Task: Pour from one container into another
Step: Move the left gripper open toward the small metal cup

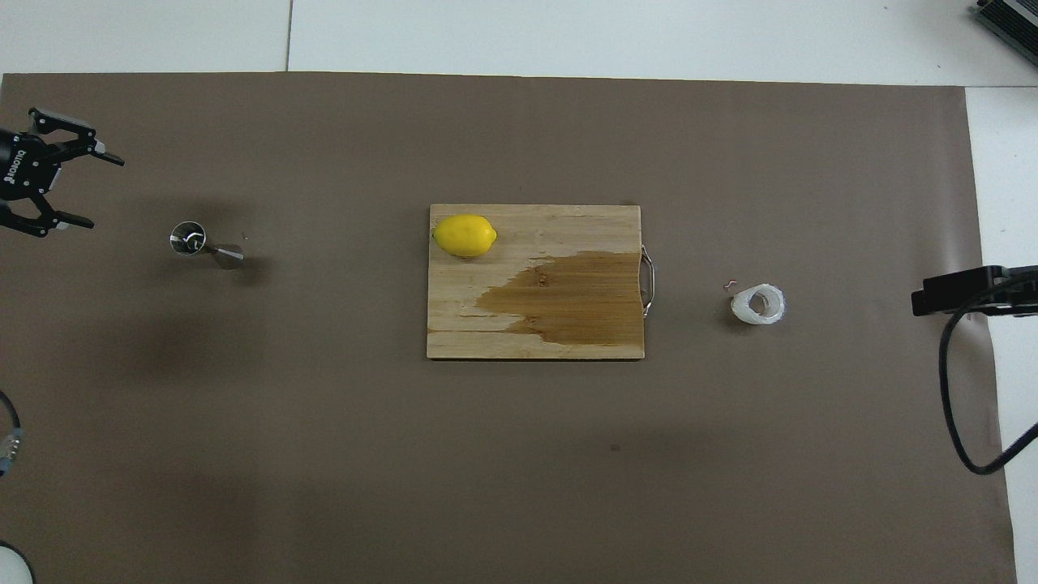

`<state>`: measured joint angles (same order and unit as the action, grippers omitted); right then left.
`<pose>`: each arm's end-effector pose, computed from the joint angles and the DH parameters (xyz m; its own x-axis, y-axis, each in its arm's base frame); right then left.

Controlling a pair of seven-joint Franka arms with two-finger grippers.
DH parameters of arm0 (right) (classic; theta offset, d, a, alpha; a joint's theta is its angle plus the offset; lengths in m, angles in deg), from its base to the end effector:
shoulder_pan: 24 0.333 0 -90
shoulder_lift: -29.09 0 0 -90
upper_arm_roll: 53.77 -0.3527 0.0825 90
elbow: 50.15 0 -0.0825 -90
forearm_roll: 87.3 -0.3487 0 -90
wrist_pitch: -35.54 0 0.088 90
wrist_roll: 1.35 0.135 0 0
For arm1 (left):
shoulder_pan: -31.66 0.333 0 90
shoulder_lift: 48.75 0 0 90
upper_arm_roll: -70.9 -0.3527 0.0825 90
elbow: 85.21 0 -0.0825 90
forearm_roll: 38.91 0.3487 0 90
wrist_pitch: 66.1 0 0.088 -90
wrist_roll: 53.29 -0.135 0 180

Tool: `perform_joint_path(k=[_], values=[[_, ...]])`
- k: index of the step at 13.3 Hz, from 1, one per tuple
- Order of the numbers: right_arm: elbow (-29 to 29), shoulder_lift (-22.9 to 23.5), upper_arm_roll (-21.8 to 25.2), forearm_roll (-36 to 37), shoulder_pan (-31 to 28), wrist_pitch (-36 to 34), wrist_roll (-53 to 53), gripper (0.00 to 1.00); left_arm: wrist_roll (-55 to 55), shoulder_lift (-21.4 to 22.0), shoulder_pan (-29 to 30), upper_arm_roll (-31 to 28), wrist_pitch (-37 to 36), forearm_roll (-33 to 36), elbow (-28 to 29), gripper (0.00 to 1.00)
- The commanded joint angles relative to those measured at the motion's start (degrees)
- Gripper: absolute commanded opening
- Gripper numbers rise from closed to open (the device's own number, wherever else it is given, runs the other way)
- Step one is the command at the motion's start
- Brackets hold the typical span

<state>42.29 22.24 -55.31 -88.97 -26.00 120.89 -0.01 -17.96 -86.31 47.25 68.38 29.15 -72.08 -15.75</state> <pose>0.4686 0.0013 0.6667 0.9996 -0.0292 -0.0048 -0.0294 -0.9992 -0.0257 0.6912 0.1445 0.4071 0.5074 0.7248 -0.4660 0.8616 -0.4211 0.2833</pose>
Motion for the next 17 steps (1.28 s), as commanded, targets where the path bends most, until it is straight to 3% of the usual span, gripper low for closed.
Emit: perform_joint_path(k=[1,3,7,11,17], values=[[-0.2,-0.3,-0.3,-1.0,-0.7,-1.0,0.1,1.00,3.6,5.6,-0.3,-0.5,5.0,-2.7,11.4,1.00],[-0.2,-0.3,-0.2,-1.0,-0.7,-1.0,0.1,1.00,6.7,8.3,-0.4,-0.5,10.1,-3.9,18.5,1.00],[-0.2,-0.3,-0.2,-1.0,-0.7,-1.0,0.1,1.00,11.4,12.3,0.9,-0.6,12.0,-10.0,28.6,1.00],[-0.2,-0.3,-0.2,-1.0,-0.7,-1.0,0.2,1.00,11.2,8.2,3.0,-0.6,7.4,-15.4,28.2,1.00],[-0.2,-0.3,-0.2,-1.0,-0.7,-1.0,0.2,1.00,11.2,8.7,1.9,-0.5,8.7,-25.4,32.8,1.00]])
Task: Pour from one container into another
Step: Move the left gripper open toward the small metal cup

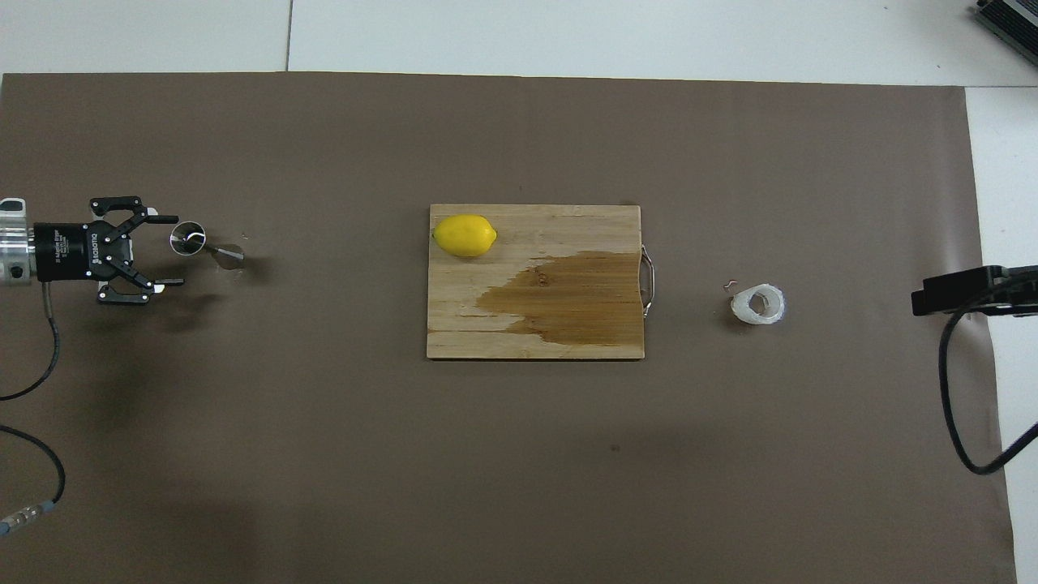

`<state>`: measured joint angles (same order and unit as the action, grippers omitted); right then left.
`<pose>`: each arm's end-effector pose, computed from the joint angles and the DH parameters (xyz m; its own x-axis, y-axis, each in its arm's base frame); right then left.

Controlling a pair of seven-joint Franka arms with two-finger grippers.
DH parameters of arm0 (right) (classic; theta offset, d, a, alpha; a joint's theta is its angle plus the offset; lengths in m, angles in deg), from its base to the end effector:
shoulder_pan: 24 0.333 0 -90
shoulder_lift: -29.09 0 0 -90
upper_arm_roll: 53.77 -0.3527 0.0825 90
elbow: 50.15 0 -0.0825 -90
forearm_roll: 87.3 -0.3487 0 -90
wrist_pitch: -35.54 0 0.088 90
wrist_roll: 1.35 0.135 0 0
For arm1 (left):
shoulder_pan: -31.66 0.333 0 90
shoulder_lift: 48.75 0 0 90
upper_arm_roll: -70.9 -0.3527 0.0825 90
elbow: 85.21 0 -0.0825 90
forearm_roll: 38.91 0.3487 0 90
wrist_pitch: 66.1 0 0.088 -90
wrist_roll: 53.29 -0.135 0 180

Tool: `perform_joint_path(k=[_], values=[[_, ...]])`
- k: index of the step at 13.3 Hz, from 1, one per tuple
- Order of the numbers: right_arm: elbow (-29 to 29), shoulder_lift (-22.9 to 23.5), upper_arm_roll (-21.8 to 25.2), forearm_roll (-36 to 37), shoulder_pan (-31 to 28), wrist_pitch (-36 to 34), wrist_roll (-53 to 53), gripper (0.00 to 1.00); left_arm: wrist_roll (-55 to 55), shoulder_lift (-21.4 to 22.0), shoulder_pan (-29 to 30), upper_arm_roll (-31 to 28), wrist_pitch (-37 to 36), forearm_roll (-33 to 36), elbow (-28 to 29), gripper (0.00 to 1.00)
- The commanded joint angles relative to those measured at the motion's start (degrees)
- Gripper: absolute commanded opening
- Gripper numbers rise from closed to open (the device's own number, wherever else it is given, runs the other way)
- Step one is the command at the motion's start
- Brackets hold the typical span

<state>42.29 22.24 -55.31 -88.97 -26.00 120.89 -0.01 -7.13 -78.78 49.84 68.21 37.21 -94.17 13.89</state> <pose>0.4686 0.0013 0.6667 0.9996 -0.0292 -0.0048 -0.0294 -0.9992 -0.0257 0.6136 0.1324 0.3164 -0.0031 0.5978 -0.8016 0.9933 0.0941 0.0663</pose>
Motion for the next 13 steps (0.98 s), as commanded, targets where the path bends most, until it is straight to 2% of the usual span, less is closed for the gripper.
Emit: perform_joint_path(k=[1,9,10,11,12,13], values=[[-0.2,-0.3,-0.3,-1.0,-0.7,-1.0,0.2,1.00,0.2,1.4,-1.5,-0.4,0.9,-4.0,4.0,1.00],[-0.2,-0.3,-0.2,-1.0,-0.7,-1.0,0.2,1.00,-0.2,2.4,-2.5,-0.3,2.8,-10.0,8.0,1.00],[-0.2,-0.3,-0.2,-1.0,-0.6,-1.0,0.2,1.00,-0.4,2.5,-2.5,-0.3,2.9,-10.1,8.5,0.97],[-0.2,-0.3,-0.2,-1.0,-0.7,-1.0,0.2,1.00,-0.4,2.5,-2.5,-0.2,2.8,-10.3,8.5,0.88],[-0.2,-0.3,-0.2,-1.0,-0.7,-1.0,0.1,1.00,-0.4,2.5,-2.5,-0.3,2.8,-11.0,8.7,0.71],[-0.2,-0.3,-0.3,-1.0,-0.7,-1.0,0.2,1.00,-0.5,2.9,-2.5,-0.3,2.9,-11.9,9.3,0.61]])
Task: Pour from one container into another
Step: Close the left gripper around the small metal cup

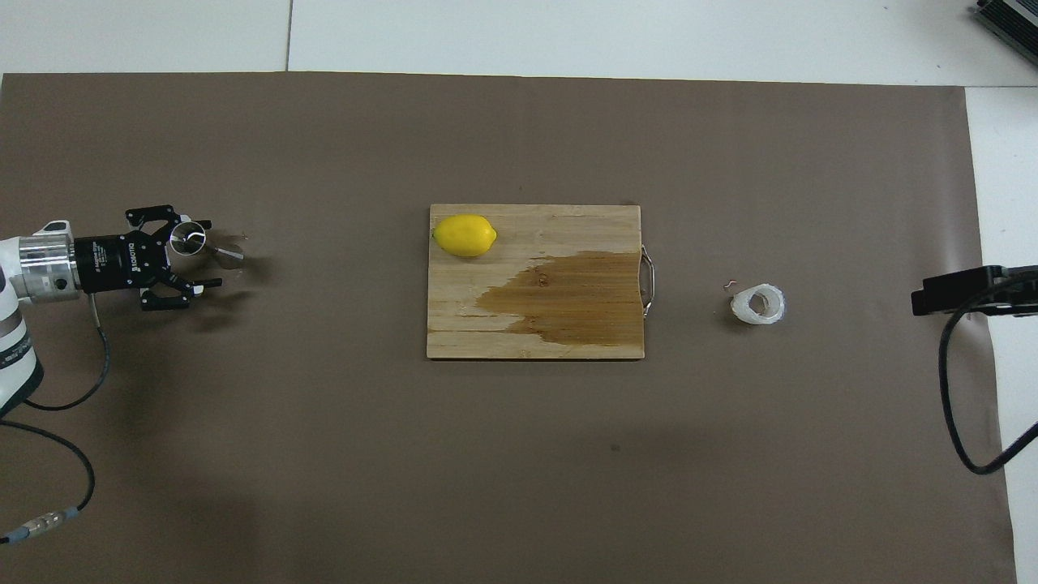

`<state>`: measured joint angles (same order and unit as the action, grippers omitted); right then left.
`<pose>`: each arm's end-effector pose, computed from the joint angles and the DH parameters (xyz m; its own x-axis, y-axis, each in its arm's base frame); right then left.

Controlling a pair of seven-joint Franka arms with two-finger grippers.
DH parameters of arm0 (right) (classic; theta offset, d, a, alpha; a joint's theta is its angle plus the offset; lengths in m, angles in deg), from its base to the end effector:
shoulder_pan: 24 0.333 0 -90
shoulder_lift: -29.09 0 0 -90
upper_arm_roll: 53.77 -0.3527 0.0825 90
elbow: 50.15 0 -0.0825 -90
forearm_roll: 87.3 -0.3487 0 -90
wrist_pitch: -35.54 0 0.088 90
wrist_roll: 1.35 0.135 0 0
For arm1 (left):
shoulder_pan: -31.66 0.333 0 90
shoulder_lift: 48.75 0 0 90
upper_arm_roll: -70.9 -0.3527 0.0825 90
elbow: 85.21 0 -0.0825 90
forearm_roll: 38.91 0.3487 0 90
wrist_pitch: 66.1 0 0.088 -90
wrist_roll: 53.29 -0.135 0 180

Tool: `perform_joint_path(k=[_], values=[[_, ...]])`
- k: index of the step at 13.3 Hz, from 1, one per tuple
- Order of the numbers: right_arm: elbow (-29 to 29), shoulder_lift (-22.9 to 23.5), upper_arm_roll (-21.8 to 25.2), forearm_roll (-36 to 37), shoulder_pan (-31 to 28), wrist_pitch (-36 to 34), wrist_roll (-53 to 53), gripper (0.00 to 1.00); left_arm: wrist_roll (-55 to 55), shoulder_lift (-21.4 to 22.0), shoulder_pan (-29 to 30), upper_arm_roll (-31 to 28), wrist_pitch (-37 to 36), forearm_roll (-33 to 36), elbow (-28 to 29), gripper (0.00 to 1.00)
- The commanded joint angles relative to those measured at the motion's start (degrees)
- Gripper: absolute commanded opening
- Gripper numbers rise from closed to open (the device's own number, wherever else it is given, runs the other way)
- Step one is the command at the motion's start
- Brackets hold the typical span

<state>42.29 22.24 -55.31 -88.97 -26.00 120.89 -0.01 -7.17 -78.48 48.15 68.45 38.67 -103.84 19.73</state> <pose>0.4686 0.0013 0.6667 0.9996 -0.0292 -0.0048 -0.0294 -0.9992 -0.0257 0.6047 0.1012 0.2935 -0.0876 0.4813 -0.8722 0.9806 0.1958 0.0096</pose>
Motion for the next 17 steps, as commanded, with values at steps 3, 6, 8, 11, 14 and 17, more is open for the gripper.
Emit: perform_joint_path(k=[3,6,8,11,14,17], values=[[-0.2,-0.3,-0.3,-1.0,-0.7,-1.0,0.2,1.00,-0.5,2.7,-0.5,-0.4,1.2,-3.1,3.4,0.50],[-0.2,-0.3,-0.2,-1.0,-0.7,-1.0,0.2,1.00,-0.5,2.7,-0.3,-0.5,1.3,-3.8,3.4,0.25],[-0.2,-0.3,-0.2,-1.0,-0.6,-1.0,0.2,1.00,-0.4,2.7,-0.1,-0.5,1.2,-4.1,3.4,0.04],[-0.2,-0.3,-0.3,-1.0,-0.7,-1.0,0.2,1.00,-0.2,3.0,0.2,-0.5,-0.2,-4.9,3.2,0.00],[-0.2,-0.3,-0.2,-1.0,-0.6,-1.0,0.2,1.00,0.0,5.1,-0.8,-0.2,-1.1,-5.3,3.3,0.00],[-0.2,-0.3,-0.2,-1.0,-0.7,-1.0,0.2,1.00,1.5,7.5,-4.6,0.1,-1.3,-6.3,3.4,0.00]])
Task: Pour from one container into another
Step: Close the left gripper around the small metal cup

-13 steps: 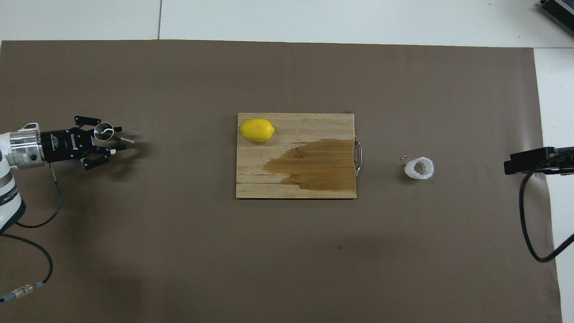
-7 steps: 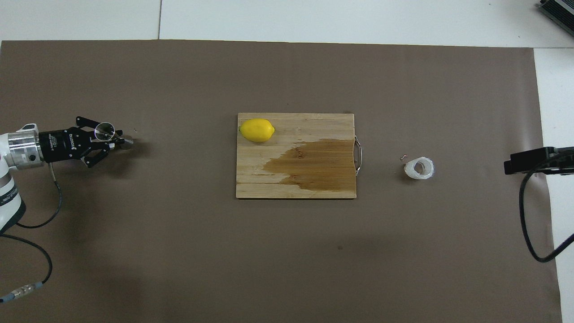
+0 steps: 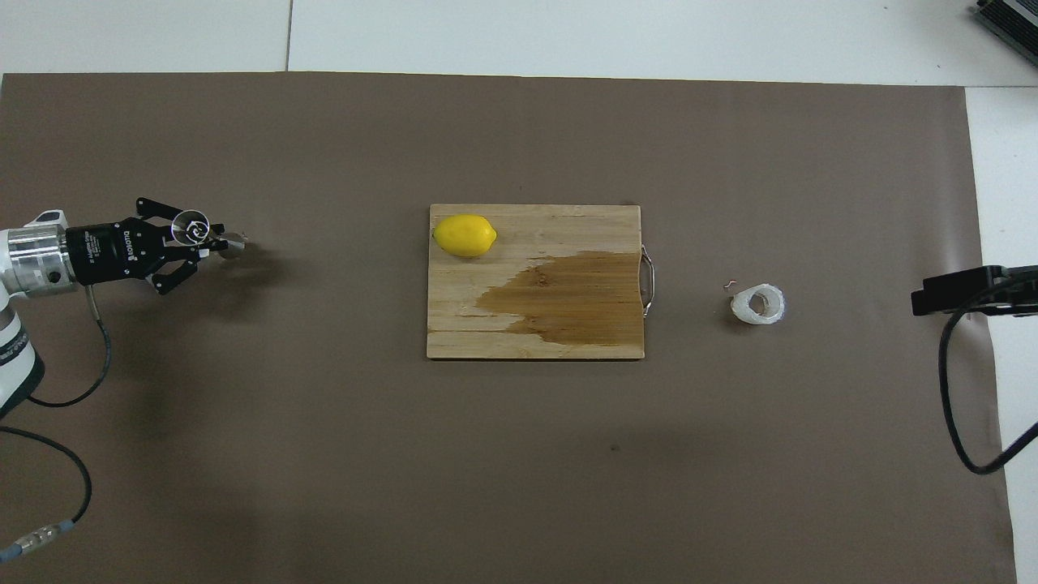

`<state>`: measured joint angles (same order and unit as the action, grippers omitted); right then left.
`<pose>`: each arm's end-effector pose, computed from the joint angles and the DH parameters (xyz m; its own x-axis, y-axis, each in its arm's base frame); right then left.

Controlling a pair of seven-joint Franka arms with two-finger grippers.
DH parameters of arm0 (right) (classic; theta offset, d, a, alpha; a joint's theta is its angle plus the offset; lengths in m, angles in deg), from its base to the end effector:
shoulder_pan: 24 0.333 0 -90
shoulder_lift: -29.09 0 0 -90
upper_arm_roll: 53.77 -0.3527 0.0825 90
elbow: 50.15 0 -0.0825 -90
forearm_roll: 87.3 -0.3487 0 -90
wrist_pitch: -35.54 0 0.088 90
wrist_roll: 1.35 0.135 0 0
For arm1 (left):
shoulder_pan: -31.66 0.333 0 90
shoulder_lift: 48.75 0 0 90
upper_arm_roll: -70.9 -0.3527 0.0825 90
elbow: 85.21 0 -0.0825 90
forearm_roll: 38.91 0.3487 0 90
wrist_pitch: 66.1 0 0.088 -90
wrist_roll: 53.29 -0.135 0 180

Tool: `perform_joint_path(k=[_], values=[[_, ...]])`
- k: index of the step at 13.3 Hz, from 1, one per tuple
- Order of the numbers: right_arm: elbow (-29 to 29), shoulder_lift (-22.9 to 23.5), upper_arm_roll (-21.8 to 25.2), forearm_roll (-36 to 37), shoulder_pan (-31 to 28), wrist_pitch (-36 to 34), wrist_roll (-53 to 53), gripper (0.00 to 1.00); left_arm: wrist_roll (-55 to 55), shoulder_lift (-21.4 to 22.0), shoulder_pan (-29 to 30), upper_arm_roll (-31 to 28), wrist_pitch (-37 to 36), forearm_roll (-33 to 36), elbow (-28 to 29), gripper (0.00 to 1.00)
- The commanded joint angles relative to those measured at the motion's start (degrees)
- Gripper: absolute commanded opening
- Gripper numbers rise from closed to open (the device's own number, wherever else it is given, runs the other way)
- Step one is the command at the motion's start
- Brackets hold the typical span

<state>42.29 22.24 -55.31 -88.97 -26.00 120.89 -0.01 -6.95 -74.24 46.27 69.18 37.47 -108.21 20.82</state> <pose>0.4686 0.0013 0.6667 0.9996 -0.0292 -0.0048 -0.0294 -0.9992 -0.0257 0.6088 0.0687 0.3383 -0.0283 0.4280 -0.9033 0.9790 0.1942 0.0614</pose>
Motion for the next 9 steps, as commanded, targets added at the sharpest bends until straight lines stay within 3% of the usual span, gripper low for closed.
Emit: perform_joint_path(k=[1,5,9], values=[[-0.2,-0.3,-0.2,-1.0,-0.6,-1.0,0.2,1.00,2.9,4.2,-4.4,-0.7,-1.0,-2.9,2.3,0.00],[-0.2,-0.3,-0.3,-1.0,-0.7,-1.0,0.2,1.00,5.0,8.0,-9.8,-0.7,-2.0,-6.5,2.3,0.00],[-0.2,-0.3,-0.2,-1.0,-0.7,-1.0,0.2,1.00,13.8,12.3,-18.1,-0.7,5.0,-9.4,3.7,0.00]])
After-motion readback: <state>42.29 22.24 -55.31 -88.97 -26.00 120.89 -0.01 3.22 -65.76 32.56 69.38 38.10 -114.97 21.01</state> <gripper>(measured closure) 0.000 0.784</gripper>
